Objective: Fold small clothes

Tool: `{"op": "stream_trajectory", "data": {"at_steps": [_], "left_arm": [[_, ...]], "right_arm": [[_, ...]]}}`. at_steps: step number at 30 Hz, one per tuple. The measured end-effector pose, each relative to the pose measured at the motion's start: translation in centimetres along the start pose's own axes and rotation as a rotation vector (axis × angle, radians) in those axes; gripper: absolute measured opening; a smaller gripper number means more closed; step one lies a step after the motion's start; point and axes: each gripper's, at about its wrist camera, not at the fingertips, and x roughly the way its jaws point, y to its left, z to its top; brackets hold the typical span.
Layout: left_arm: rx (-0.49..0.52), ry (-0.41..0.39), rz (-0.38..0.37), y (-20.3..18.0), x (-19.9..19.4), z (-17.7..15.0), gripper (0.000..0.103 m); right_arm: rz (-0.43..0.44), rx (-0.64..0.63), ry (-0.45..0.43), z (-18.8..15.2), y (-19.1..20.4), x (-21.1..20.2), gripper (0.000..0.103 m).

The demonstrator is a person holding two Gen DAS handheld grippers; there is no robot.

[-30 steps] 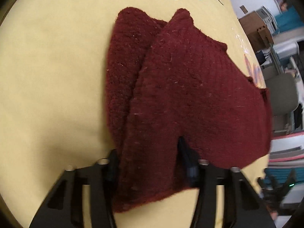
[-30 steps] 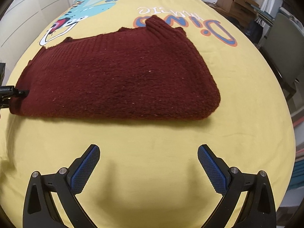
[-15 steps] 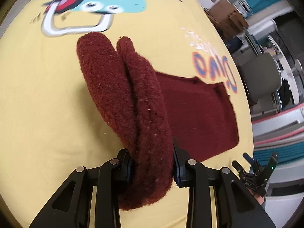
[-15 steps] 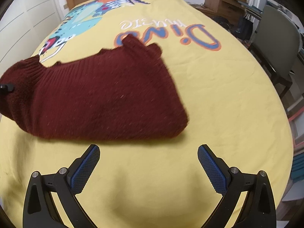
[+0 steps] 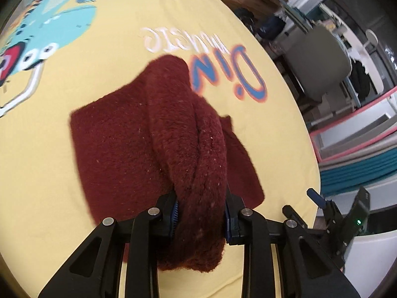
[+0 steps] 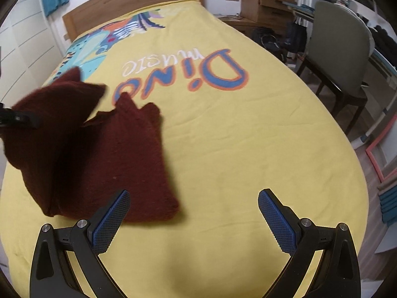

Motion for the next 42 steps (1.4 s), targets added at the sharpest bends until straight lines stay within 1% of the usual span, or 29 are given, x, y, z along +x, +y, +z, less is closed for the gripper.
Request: {"op": "stream_trajectory", "data": {"at_steps": [2, 5, 7, 9, 10, 11, 13, 16, 18, 19, 20, 21, 23, 27, 28, 31, 34, 37, 40, 41, 42], "left_arm": [[0.023, 0.027, 0.036, -1.6, 2.4, -0.4, 0.023], [0.056, 0.057, 0.129, -2.7, 5.6, -1.5, 0.024], [0.066, 0.07, 0.177, -2.8, 7.0, -2.1, 0.027], [0.067, 0.066, 0.204, -3.2, 7.7, -2.5, 0.032], [0.071, 0.061, 0.221, -3.3, 7.9, -2.5, 0.036], [0.075, 0.06, 0.241, -3.5, 8.1, -2.4, 0.042], [0.066, 0.078, 0.246, -3.1, 8.3, -2.4, 0.051], [0.029, 0.083, 0.255, -2.7, 8.1, -1.8, 0.057], [0.015, 0.083, 0.257, -2.6, 7.7, -1.6, 0.067], [0.009, 0.084, 0.254, -2.5, 7.5, -1.6, 0.078], [0.005, 0.083, 0.243, -2.4, 7.0, -1.6, 0.086], [0.006, 0.075, 0.232, -2.5, 6.3, -1.8, 0.088], [0.01, 0.062, 0.217, -2.7, 5.3, -1.9, 0.099], [0.012, 0.02, 0.164, -2.6, 2.5, -1.9, 0.1], [0.005, 0.004, 0.151, -2.4, 1.6, -2.0, 0.102], [-0.012, -0.052, 0.133, -1.4, -1.0, -2.0, 0.102], [-0.016, -0.09, 0.156, 0.3, -3.1, -2.4, 0.102], [-0.037, -0.121, 0.206, 2.6, -4.6, -3.4, 0.102], [-0.059, -0.117, 0.242, 4.8, -4.8, -4.5, 0.102], [-0.074, -0.15, 0.225, 5.5, -4.7, -4.9, 0.102], [-0.083, -0.147, 0.229, 6.1, -4.5, -5.2, 0.102]], "right_arm": [[-0.001, 0.011, 0.017, -0.4, -0.8, 0.3, 0.103], [-0.008, 0.028, 0.046, -1.2, -1.8, 0.9, 0.103], [-0.01, 0.038, 0.067, -1.7, -2.4, 1.4, 0.103], [-0.013, 0.045, 0.083, -2.2, -2.7, 2.0, 0.103], [-0.014, 0.049, 0.091, -2.4, -2.9, 2.2, 0.103], [-0.015, 0.055, 0.099, -2.6, -3.1, 2.4, 0.103], [-0.014, 0.064, 0.109, -2.9, -3.4, 2.7, 0.103], [-0.01, 0.074, 0.119, -3.2, -3.6, 3.0, 0.103], [-0.01, 0.075, 0.123, -3.3, -3.7, 3.1, 0.103], [-0.01, 0.075, 0.125, -3.3, -3.7, 3.1, 0.103], [-0.007, 0.074, 0.128, -3.3, -3.8, 3.2, 0.103], [-0.005, 0.074, 0.129, -3.3, -3.8, 3.2, 0.103], [-0.003, 0.07, 0.131, -3.3, -3.7, 3.2, 0.103], [0.015, 0.063, 0.121, -3.0, -3.3, 2.8, 0.103], [0.026, 0.056, 0.112, -2.8, -3.0, 2.6, 0.103], [0.081, 0.034, 0.101, -1.7, -1.8, 1.8, 0.103], [0.108, 0.011, 0.091, 0.4, -0.2, 1.0, 0.103], [0.12, -0.01, 0.086, 3.1, 1.9, 0.3, 0.103], [0.145, -0.032, 0.123, 6.0, 4.9, 0.6, 0.103], [0.148, -0.044, 0.141, 6.7, 6.0, 0.9, 0.103], [0.149, -0.053, 0.155, 7.3, 6.9, 1.3, 0.102]]}}
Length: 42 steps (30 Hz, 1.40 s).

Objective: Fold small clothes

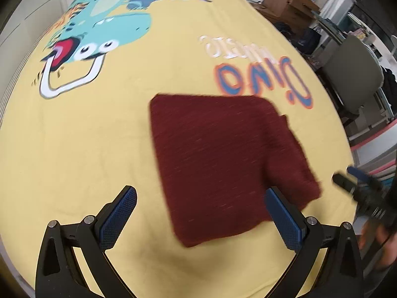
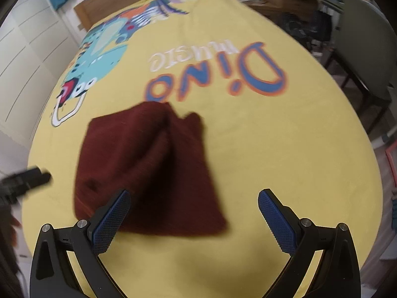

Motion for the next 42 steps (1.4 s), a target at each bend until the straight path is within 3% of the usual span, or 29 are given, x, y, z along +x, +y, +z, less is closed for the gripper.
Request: {"op": "stream_trajectory", "data": {"at_steps": [5, 12, 14, 15, 18, 25, 30, 33, 35, 37, 39, 42], "left_arm": [[-0.037, 0.024, 0.012, 2.9, 0.7, -1.8, 0.102], [-0.061, 0.058, 0.006, 5.0, 1.4, -3.1, 0.102], [-0.056, 0.064, 0.012, 5.2, 1.7, -3.2, 0.102], [-0.055, 0.069, 0.015, 5.4, 1.8, -3.3, 0.102], [-0.047, 0.075, 0.018, 5.6, 2.0, -3.5, 0.102], [-0.05, 0.085, 0.017, 5.4, 2.6, -3.6, 0.102], [-0.024, 0.083, 0.012, 4.1, 2.5, -3.5, 0.102], [-0.013, 0.087, 0.008, 3.3, 2.8, -3.5, 0.102], [-0.013, 0.094, 0.002, 2.9, 3.0, -3.6, 0.102], [-0.006, 0.102, -0.001, 2.4, 3.2, -3.8, 0.102], [0.005, 0.107, 0.001, 2.1, 3.3, -4.0, 0.102], [0.016, 0.112, 0.009, 2.1, 3.5, -4.1, 0.102]], "right_arm": [[0.041, -0.048, 0.118, 2.7, 4.2, 2.8, 0.097], [0.01, -0.071, 0.285, 2.5, 7.1, 8.0, 0.095], [0.051, -0.085, 0.329, 1.7, 7.6, 9.1, 0.071], [0.047, -0.085, 0.333, 1.4, 7.6, 9.3, 0.053], [0.017, -0.123, 0.298, 1.1, 7.3, 8.8, 0.046], [0.067, -0.092, 0.177, 1.0, 3.9, 5.2, 0.036], [0.055, -0.073, 0.124, -0.2, 1.2, 3.7, 0.035], [0.069, -0.017, 0.133, -1.6, -1.1, 5.3, 0.037], [0.052, -0.022, 0.163, -2.5, -1.9, 7.0, 0.044], [0.025, -0.02, 0.168, -3.0, -2.3, 7.3, 0.065], [0.008, -0.017, 0.16, -3.1, -2.7, 7.1, 0.077], [-0.015, -0.042, 0.19, -3.2, -3.1, 6.7, 0.081]]}}
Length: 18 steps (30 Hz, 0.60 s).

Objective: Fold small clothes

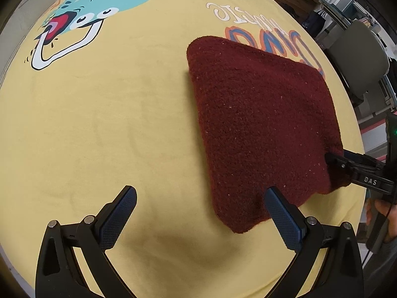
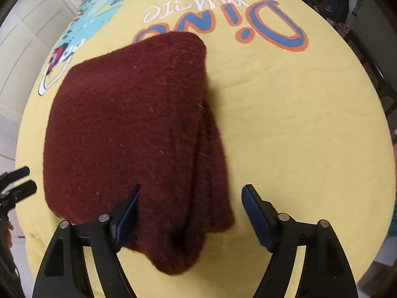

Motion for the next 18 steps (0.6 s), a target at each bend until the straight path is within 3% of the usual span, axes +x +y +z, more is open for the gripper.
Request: {"op": "stream_trajectory", "data": {"at_steps": [10, 14, 18], "left_arm": [[-0.004, -0.005, -0.006, -0.2, 0.1, 0.5, 0.102], [-0.02, -0.014, -0.018, -0.1, 0.0, 1.4, 0.102], [-0.021, -0.028, -0.037, -0.5, 0.4, 2.9, 0.102]], "right_arm": [[-0.064, -0.084, -0.02, 0.9, 2.6, -2.7, 0.083], [-0.031, -0.08, -0.071, 1.7, 3.6, -4.0, 0.084], [0.004, -0.092, -0.096, 3.3, 4.6, -3.6, 0.103]]}}
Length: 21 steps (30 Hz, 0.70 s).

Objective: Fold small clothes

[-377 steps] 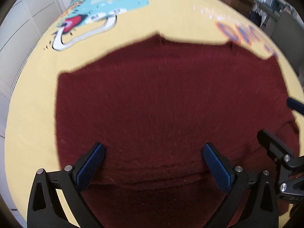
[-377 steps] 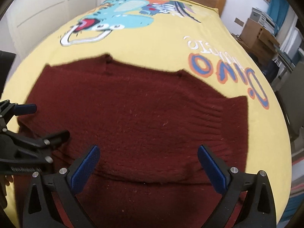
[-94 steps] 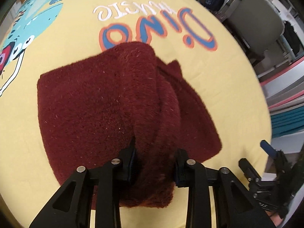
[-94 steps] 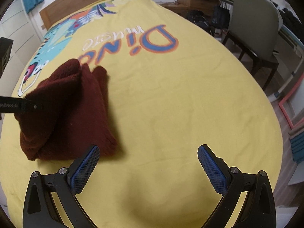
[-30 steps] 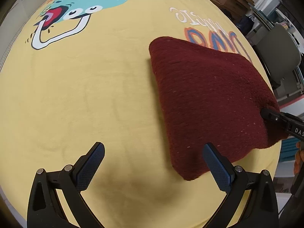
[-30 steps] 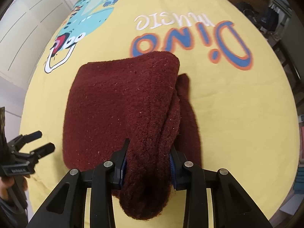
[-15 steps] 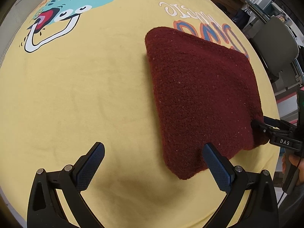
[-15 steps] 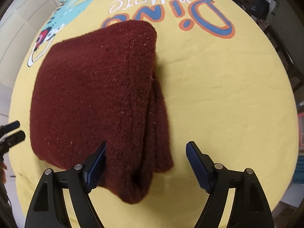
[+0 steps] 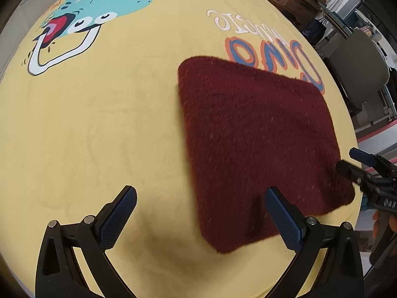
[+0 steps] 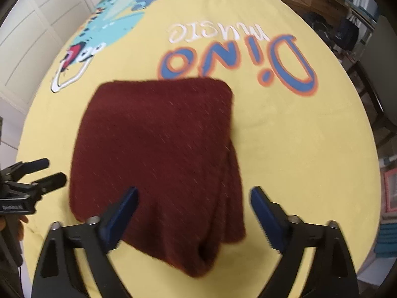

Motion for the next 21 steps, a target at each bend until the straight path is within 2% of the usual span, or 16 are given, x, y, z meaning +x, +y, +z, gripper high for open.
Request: {"op": "stream_trajectory", "data": {"at_steps": [7, 10, 15, 21], "left_arm": [[0.015, 0.042, -0.011, -1.3, 3.8, 1.7, 0.102], [-0.018, 0.055, -0.033, -1.4, 5.5, 1.8, 0.102], [-0.031, 0.065, -0.033, -1.4, 7.3, 1.3, 0.102], [-0.014, 0.056, -0.026, -1.7, 8.0, 0.8, 0.101]], "right_arm": [[0.015, 0.092, 0.067, 0.3, -2.2, 4.9, 0.103], [0.1, 0.152, 0.072, -0.6, -3.9, 6.8, 0.103], [0.181, 0.176, 0.063, -1.7, -5.4, 8.4, 0.103], [0.174, 0.195, 0.095, -1.6, -5.1, 9.0, 0.102]]}}
